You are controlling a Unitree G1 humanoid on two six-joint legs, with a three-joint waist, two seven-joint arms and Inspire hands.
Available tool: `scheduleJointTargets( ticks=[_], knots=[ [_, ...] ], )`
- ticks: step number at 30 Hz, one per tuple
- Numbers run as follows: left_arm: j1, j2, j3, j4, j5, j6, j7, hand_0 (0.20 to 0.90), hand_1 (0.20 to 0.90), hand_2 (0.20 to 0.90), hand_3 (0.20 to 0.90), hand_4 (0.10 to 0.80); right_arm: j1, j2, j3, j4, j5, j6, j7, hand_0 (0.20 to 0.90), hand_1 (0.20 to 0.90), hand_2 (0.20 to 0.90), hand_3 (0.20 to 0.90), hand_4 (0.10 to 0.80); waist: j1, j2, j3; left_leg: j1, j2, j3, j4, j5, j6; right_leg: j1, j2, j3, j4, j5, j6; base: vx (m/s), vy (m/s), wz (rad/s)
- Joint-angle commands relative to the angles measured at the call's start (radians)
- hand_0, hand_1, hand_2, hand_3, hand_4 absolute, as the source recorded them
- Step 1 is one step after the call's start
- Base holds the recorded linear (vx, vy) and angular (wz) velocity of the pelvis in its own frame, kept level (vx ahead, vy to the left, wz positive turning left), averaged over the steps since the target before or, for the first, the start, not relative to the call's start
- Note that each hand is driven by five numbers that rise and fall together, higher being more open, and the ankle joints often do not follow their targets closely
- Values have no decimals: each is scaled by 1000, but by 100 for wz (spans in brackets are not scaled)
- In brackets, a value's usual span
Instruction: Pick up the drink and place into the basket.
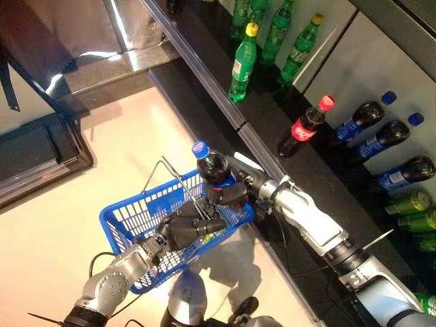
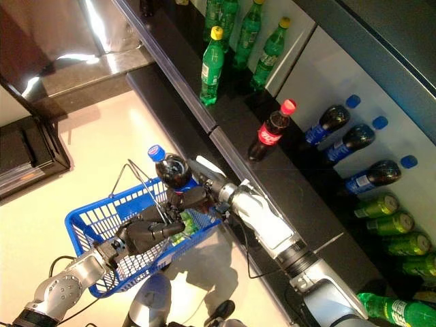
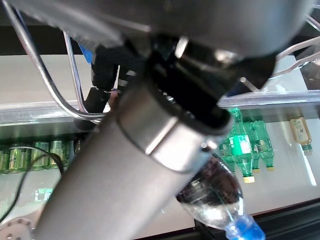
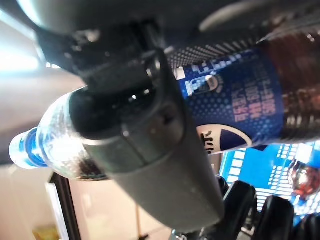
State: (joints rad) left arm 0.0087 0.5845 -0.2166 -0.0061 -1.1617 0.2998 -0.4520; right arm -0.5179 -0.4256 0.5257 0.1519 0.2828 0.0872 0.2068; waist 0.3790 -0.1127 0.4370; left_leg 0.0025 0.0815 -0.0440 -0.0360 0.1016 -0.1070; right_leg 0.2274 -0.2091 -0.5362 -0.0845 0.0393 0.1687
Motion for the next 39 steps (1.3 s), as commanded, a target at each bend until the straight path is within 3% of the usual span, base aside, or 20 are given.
scheduleJointTargets(
  ticks=[1, 22, 39],
  knots=[
    [-213, -233, -118, -540, -174, -148, -410, 300, 300, 300, 200, 100, 32, 115, 85, 68, 86, -96, -42, 300, 300, 300, 200, 100, -23, 44, -399, 36, -29, 15, -51, -16, 45, -2, 25, 4, 39, -4, -40, 0, 0, 0],
    [-204, -240, -74, -527, -192, -107, -426, 300, 300, 300, 200, 100, 30, 113, -77, 56, 161, -171, -118, 300, 300, 300, 200, 100, -37, 60, -410, 45, -24, 23, -51, -21, 43, -3, 21, 0, 38, -3, -43, 0, 0, 0],
    [-207, -236, -60, -527, -199, -89, -429, 300, 300, 300, 200, 100, 19, 70, -67, 37, 79, -156, -63, 300, 300, 300, 200, 100, -41, 59, -412, 49, -23, 25, -51, -24, 43, -3, 20, 2, 43, -9, -45, 0, 0, 0]
  ],
)
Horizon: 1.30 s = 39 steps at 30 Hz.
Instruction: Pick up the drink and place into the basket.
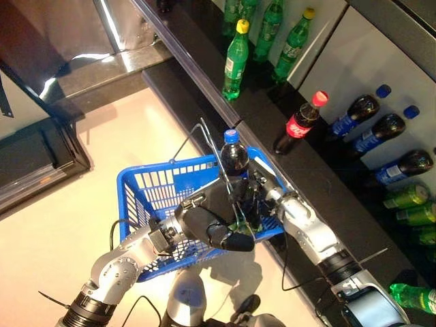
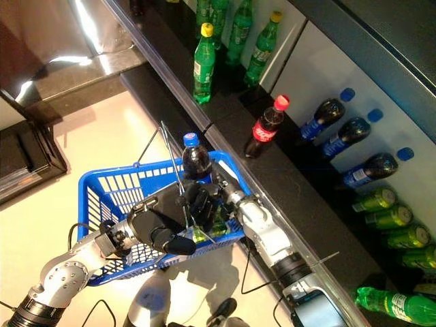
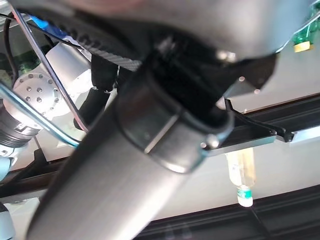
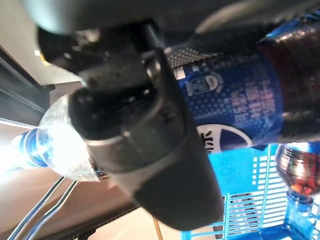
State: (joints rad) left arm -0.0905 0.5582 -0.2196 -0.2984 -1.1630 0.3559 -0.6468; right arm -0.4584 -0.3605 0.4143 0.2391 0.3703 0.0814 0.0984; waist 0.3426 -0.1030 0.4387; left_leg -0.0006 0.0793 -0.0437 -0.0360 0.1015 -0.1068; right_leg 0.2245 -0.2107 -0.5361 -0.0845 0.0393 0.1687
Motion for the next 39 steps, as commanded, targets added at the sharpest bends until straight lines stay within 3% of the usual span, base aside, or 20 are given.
scheduleJointTargets(
  ticks=[1, 21, 39],
  knots=[
    [-109, -207, -59, -234, -198, -145, -234, 300, 300, 300, 200, 100, -45, -5, 55, -53, -35, -140, 67, 300, 300, 300, 200, 100, -5, 48, -414, 51, -22, 24, -51, -24, 43, -1, 21, 0, 43, -9, -45, 0, 0, 0],
    [-138, -182, -107, -246, -184, -156, -237, 300, 300, 300, 200, 100, -203, -160, 283, -141, -359, -62, 282, 300, 300, 300, 200, 100, 9, 17, -399, 50, -27, 6, -51, -20, 41, 5, 27, -6, 50, -12, -47, 0, 0, 0],
    [-176, -224, -165, -252, -172, -123, -239, 300, 300, 300, 200, 100, -313, -11, 409, -22, -412, -4, 363, 300, 300, 300, 200, 100, 46, 15, -404, 49, -34, -18, -51, -15, 41, 19, 28, -20, 49, -16, -51, 2, 5, 2]
  ],
)
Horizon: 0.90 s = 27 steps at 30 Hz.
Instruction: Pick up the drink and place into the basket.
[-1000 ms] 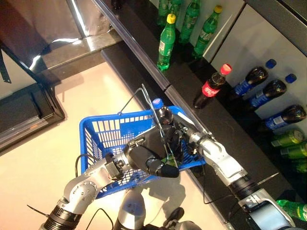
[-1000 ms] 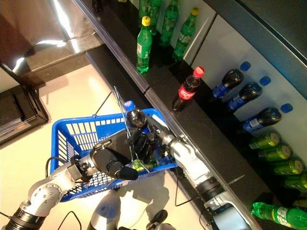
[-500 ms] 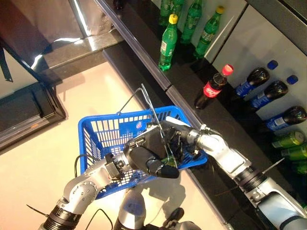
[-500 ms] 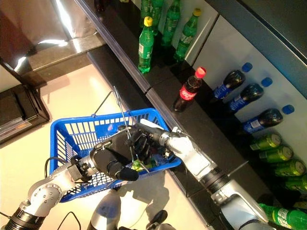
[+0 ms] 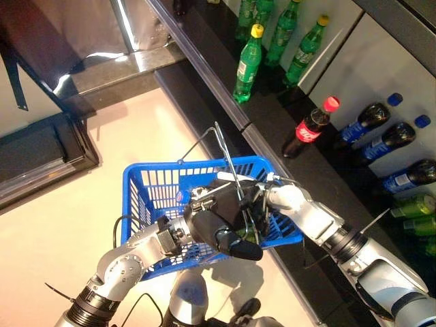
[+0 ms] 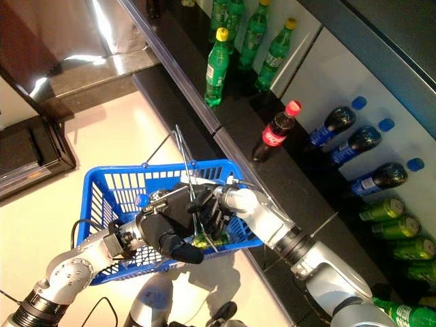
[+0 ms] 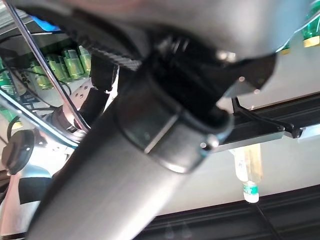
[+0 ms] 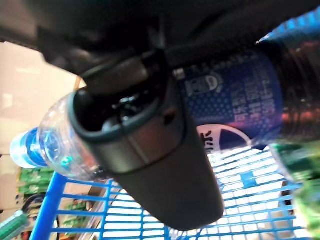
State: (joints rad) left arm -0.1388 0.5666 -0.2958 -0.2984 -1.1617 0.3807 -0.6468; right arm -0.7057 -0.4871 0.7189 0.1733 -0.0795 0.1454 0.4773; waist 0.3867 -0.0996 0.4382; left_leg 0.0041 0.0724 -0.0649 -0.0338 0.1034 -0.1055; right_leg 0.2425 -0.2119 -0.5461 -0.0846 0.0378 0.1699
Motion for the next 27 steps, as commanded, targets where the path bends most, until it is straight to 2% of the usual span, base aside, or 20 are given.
scheduleJointTargets(
  ticks=[1, 14, 23, 27],
  knots=[
    [-129, -232, -90, -252, -175, -148, -240, 300, 300, 300, 200, 100, -66, 122, 106, 51, 39, -67, -13, 300, 300, 300, 200, 100, 4, 11, -404, 45, -28, 2, -53, -17, 39, 2, 29, -12, 49, -14, -52, 0, 0, 0],
    [-141, -247, -105, -267, -183, -142, -239, 300, 300, 300, 200, 100, -53, 201, 146, 153, 11, -60, -15, 300, 300, 300, 200, 100, 22, 11, -410, 42, -33, -6, -53, -17, 42, 5, 28, -22, 51, -18, -54, 0, 0, 0],
    [-151, -239, -125, -293, -154, -139, -301, 300, 300, 300, 200, 100, -39, 212, 171, 187, -9, -56, -5, 300, 300, 300, 200, 100, 26, 9, -411, 38, -35, -10, -53, -17, 43, 7, 27, -26, 50, -18, -53, -1, 2, 1],
    [-165, -231, -129, -297, -168, -147, -284, 300, 300, 300, 200, 100, -40, 217, 179, 200, -9, -53, 11, 300, 300, 300, 200, 100, 23, 7, -417, 37, -35, -7, -53, -17, 43, 4, 27, -22, 49, -16, -53, 0, 3, 2]
  ],
)
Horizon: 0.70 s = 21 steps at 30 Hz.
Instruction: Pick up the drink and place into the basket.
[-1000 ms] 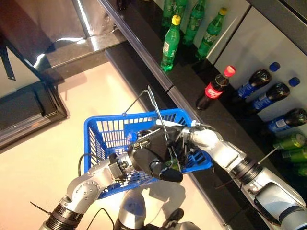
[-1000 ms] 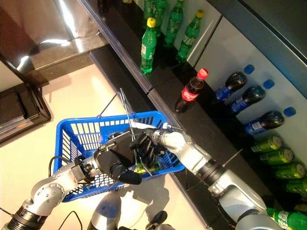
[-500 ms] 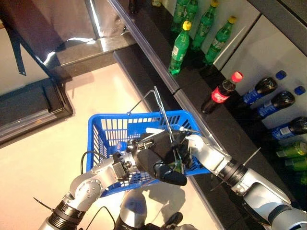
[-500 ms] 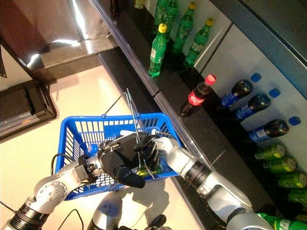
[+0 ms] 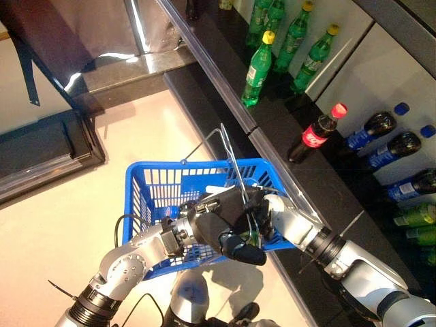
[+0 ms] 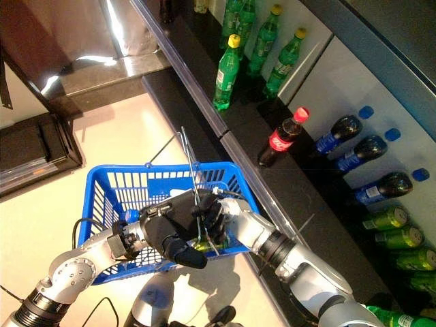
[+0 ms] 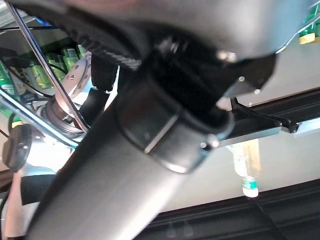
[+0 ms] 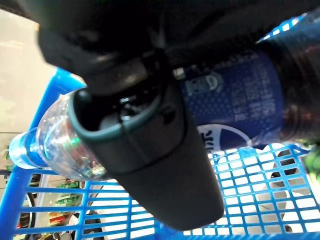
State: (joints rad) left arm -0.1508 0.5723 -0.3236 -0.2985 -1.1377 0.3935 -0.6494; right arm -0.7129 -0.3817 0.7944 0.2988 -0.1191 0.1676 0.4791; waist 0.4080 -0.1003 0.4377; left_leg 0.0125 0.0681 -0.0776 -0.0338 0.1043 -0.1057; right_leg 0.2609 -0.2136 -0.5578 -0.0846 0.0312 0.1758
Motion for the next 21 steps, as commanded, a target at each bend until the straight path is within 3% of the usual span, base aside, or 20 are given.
scheduleJointTargets(
  ticks=[1, 6, 7, 8, 9, 21],
  knots=[
    [-155, -237, -100, -297, -192, -159, -281, 300, 300, 300, 200, 100, -33, 113, 104, 78, 30, -75, 18, 300, 300, 300, 200, 100, 2, 8, -417, 28, -31, 7, -53, -18, 44, -15, 29, -10, 48, -10, -59, 0, 0, 0],
    [-150, -233, -98, -295, -190, -163, -286, 300, 300, 300, 200, 100, -27, 109, 120, 84, 21, -51, 67, 300, 300, 300, 200, 100, 1, 7, -420, 28, -31, 10, -53, -17, 43, -16, 29, -10, 47, -8, -59, 0, 0, 0],
    [-151, -232, -98, -296, -191, -164, -284, 300, 300, 300, 200, 100, -25, 108, 122, 87, 16, -49, 69, 467, 467, 467, 395, 295, 1, 7, -420, 28, -31, 10, -53, -17, 43, -16, 29, -10, 47, -8, -59, 0, 0, 0],
    [-151, -234, -97, -298, -192, -162, -279, 300, 300, 300, 200, 100, -23, 109, 126, 94, 9, -51, 60, 832, 832, 832, 820, 720, 1, 6, -421, 27, -30, 10, -53, -17, 43, -16, 29, -10, 47, -8, -59, 0, 0, 0],
    [-150, -236, -97, -299, -190, -161, -277, 300, 300, 300, 200, 100, -23, 111, 126, 99, 8, -50, 57, 900, 900, 900, 900, 800, 1, 6, -422, 28, -30, 10, -53, -17, 42, -17, 29, -10, 47, -8, -59, 0, 0, 0],
    [-130, -248, -64, -282, -178, -167, -232, 300, 300, 300, 200, 100, -13, 112, 73, 66, 27, -21, -12, 900, 900, 900, 900, 800, 0, 8, -421, 27, -32, 9, -53, -17, 45, -17, 26, -10, 49, -7, -58, 0, 0, 0]
  ],
)
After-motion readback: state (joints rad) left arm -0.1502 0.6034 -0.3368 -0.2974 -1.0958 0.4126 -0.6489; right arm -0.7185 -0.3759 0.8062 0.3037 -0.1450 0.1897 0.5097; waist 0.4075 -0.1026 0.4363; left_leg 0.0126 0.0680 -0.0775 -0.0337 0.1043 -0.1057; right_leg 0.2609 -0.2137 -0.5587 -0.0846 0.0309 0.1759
